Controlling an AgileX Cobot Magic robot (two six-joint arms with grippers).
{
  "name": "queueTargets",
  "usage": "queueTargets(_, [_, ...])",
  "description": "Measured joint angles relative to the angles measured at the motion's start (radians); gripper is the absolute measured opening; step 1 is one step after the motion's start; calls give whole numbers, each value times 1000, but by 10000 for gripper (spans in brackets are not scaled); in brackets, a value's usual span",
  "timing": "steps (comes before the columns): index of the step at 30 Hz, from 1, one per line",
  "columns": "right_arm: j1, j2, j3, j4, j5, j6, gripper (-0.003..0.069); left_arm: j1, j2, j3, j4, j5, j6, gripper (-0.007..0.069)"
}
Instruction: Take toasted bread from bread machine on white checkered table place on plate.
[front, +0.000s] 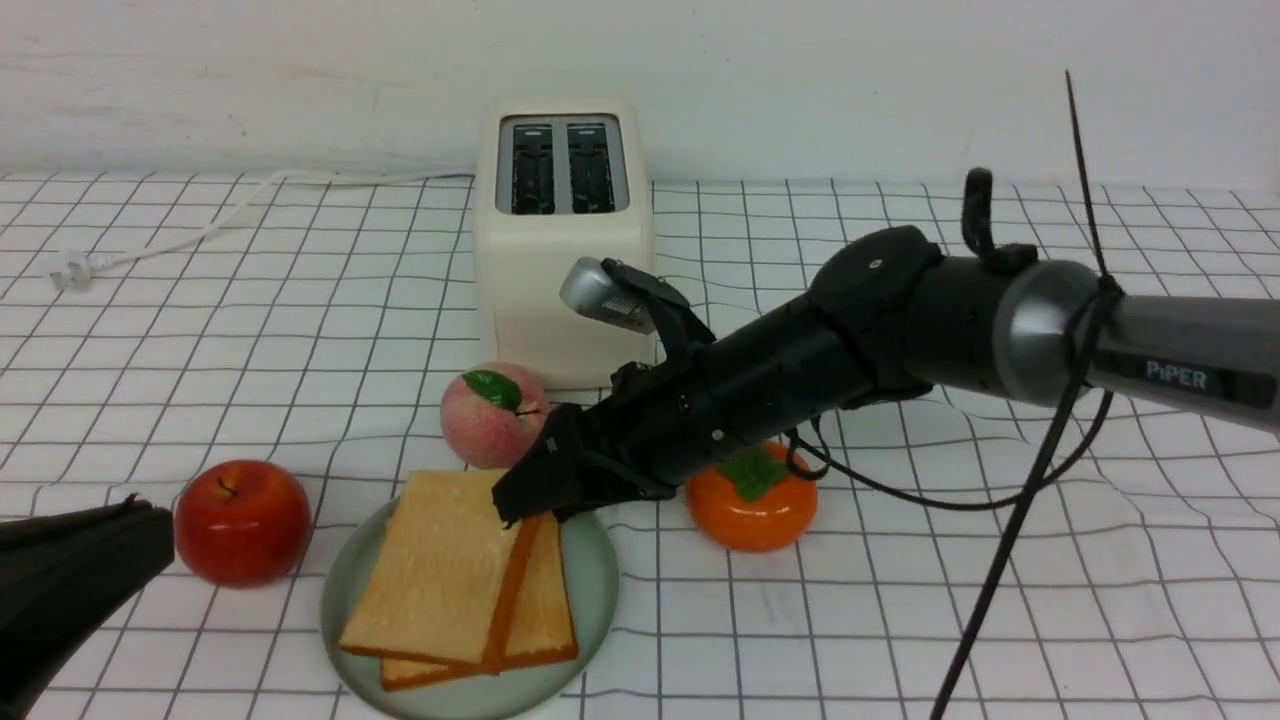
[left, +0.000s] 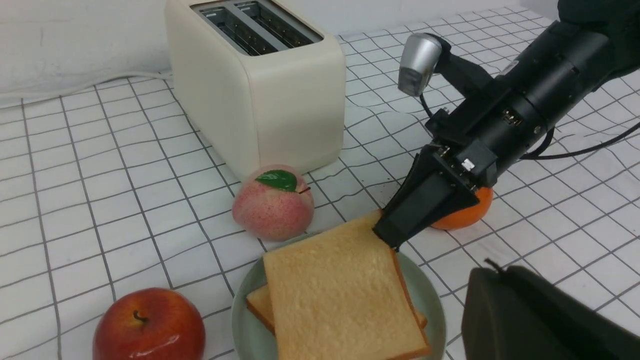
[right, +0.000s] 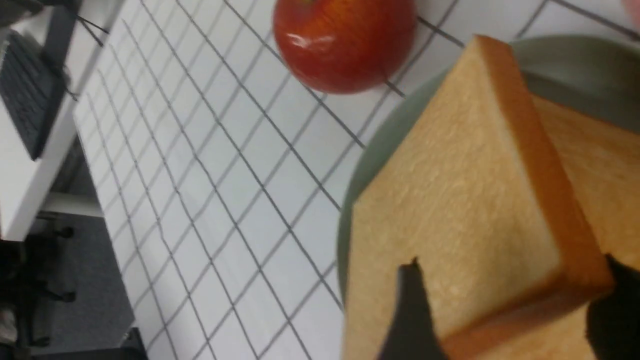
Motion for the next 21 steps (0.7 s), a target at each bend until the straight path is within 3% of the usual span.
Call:
queueTargets(5, [-39, -94, 0, -202, 14, 141, 515, 0, 0, 0, 0, 0, 0, -13])
queueTargets(8, [-57, -247, 0, -440, 80, 270, 419, 0, 0, 0, 0, -1, 0, -13])
queueTargets(10, [-57, -305, 0, -522, 127, 314, 370, 0, 1, 0, 0, 0, 0, -13])
queueTargets(14, [-57, -512, 0, -785, 353, 496, 170, -5, -2, 0, 1, 19, -52, -13])
queueTargets(18, [-57, -682, 11, -932, 402, 626, 34, -62, -55, 10, 17, -2, -95, -13])
queueTargets(21, [-57, -791, 56, -982, 409, 680, -8, -84, -125, 43, 20, -42, -108, -13])
